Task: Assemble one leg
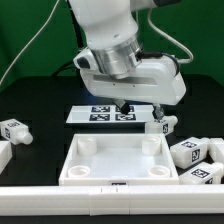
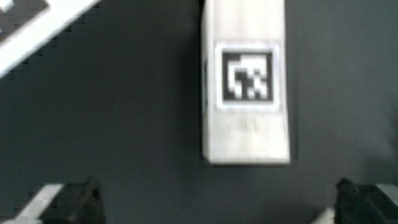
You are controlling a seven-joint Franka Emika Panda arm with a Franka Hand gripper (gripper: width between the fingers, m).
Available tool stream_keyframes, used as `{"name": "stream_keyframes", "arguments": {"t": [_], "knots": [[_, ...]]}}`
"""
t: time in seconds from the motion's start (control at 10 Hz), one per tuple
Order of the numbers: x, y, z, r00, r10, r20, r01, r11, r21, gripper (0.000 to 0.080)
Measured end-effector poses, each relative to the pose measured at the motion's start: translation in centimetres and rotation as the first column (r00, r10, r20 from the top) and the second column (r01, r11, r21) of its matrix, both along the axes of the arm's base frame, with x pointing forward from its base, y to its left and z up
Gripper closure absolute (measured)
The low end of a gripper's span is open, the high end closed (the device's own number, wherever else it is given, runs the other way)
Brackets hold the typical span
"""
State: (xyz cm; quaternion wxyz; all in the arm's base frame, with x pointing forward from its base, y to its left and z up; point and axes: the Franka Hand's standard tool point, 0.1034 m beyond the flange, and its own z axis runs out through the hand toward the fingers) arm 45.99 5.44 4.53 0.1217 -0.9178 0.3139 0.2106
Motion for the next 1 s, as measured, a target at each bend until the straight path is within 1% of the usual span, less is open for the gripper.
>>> {"name": "stream_keyframes", "arguments": {"t": [0.1, 0.2, 0.3, 0.4, 0.5, 0.6, 0.7, 0.9, 1.0], "knots": [[0.12, 0.06, -0.12, 0.999, 0.002, -0.050, -0.001, 0.999, 0.032, 0.0150], [0.06, 0.24, -0.15, 0.996, 0.009, -0.086, -0.004, 0.999, 0.054, 0.0150], [-0.41, 0.48, 0.02, 0.987, 0.026, -0.156, -0.011, 0.995, 0.099, 0.0150], [-0.19, 0.54, 0.03, 0.979, 0.044, -0.198, -0.017, 0.991, 0.135, 0.0150], [0.38, 0.68, 0.17, 0.975, 0.070, -0.210, -0.035, 0.986, 0.166, 0.0150], [0.56, 0.70, 0.30, 0.966, 0.097, -0.240, -0.047, 0.978, 0.205, 0.0150], [0.41, 0.53, -0.07, 0.959, 0.099, -0.264, -0.041, 0.975, 0.218, 0.0150], [0.49, 0.69, -0.21, 0.960, 0.104, -0.259, -0.047, 0.975, 0.218, 0.0150], [0.50, 0.94, -0.60, 0.961, 0.111, -0.253, -0.055, 0.974, 0.219, 0.0150]]}}
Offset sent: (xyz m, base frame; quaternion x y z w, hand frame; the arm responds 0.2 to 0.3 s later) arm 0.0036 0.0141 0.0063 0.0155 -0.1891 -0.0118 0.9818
